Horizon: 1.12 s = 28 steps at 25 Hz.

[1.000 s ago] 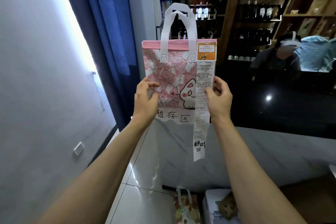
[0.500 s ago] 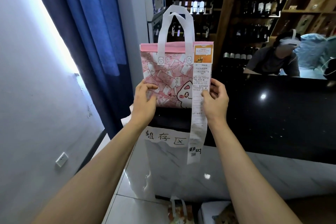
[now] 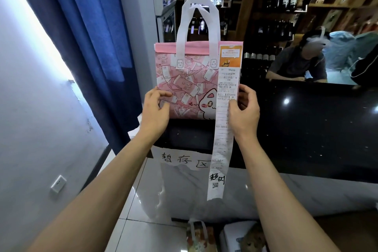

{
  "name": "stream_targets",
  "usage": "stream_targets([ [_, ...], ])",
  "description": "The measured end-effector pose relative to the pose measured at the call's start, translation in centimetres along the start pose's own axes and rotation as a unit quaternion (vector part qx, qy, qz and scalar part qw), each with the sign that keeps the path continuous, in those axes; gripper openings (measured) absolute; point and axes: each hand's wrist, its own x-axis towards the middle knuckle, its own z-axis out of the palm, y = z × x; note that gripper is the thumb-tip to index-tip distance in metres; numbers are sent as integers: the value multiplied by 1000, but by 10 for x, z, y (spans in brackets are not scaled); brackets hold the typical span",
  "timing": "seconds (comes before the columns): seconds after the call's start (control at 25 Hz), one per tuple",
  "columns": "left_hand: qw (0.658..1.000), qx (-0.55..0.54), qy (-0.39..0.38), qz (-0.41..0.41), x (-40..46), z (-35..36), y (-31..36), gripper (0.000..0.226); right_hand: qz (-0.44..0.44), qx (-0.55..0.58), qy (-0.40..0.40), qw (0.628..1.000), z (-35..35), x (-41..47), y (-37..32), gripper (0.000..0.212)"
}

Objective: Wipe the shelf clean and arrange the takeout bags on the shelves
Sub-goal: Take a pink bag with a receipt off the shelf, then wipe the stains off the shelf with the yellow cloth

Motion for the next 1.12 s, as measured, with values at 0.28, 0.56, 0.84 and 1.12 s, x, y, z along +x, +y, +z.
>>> stream_targets([
  [0.28,998,37,-40,11,-12,-12,14,21,-11,-62,26,998,-8,-13,-8,45],
  [0.56,988,116,-53,83,-36,-15,22,25,-45,-118,9,992,-11,-55,-13,33],
  [0.84,978,178,-66,91,-74,-24,20,26,-115,-201,-88,969,8,-92,-21,25],
  [1.12,972,233,0,19,-126,-33,24,17,-106,-122,-209,964,10,-110,-19,26],
])
